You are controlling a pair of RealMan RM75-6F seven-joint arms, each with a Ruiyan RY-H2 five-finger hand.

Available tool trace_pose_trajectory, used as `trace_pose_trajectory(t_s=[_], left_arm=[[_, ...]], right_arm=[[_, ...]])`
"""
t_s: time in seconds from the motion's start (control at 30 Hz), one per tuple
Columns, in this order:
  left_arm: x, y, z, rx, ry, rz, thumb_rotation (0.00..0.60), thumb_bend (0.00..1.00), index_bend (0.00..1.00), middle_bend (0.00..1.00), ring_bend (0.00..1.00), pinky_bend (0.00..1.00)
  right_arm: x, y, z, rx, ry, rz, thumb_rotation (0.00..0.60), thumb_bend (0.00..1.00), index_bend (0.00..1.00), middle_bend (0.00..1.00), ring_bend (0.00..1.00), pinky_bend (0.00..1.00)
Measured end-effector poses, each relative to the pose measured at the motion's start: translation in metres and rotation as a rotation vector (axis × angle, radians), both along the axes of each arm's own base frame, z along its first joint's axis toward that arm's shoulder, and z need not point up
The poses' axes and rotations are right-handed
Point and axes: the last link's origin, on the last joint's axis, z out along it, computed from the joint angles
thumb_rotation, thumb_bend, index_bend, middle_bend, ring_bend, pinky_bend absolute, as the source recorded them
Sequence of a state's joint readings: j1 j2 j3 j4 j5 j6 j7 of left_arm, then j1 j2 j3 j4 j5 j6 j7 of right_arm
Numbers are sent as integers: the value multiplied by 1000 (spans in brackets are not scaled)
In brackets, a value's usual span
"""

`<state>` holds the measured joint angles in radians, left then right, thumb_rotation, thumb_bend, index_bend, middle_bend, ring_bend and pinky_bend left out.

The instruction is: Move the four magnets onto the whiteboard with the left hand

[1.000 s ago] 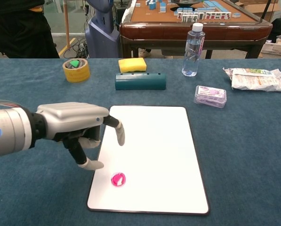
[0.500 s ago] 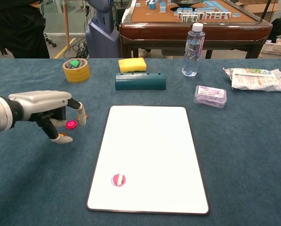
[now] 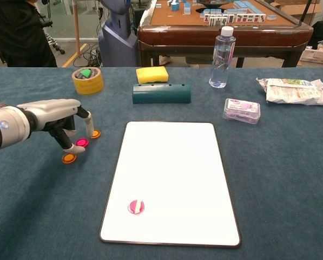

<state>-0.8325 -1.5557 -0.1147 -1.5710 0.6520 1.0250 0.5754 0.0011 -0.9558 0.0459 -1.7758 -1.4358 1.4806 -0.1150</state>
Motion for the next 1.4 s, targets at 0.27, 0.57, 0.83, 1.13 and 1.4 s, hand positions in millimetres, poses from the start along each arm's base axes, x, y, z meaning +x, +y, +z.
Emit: trace_pose_trajectory(t_s=[0.27,0.57,0.83,1.13,1.4], left_arm=[[0,6,-2,33,34,35,600,285,528,1000,1000,1000],[-2,9,-4,38,55,67,600,284,516,1000,1000,1000],[-4,11,-7,31,68,93,600,284,515,1000,1000,1000],[-6,14,-10,35,77,112,600,284,527,1000,1000,1000],[-5,14,-11,38,81,111,600,284,566,1000,1000,1000]], right_arm=[[0,-1,-2,8,2,-1,600,131,292,310,371,603],[0,-2,-2,11,2,-4,600,131,292,311,370,603],[-1,-3,-2,12,0,-6,600,132,292,311,371,603],[-1,-3,-2,12,1,-7,600,132,291,311,371,603],[-1,-3,-3,14,1,-7,600,131,292,311,371,603]])
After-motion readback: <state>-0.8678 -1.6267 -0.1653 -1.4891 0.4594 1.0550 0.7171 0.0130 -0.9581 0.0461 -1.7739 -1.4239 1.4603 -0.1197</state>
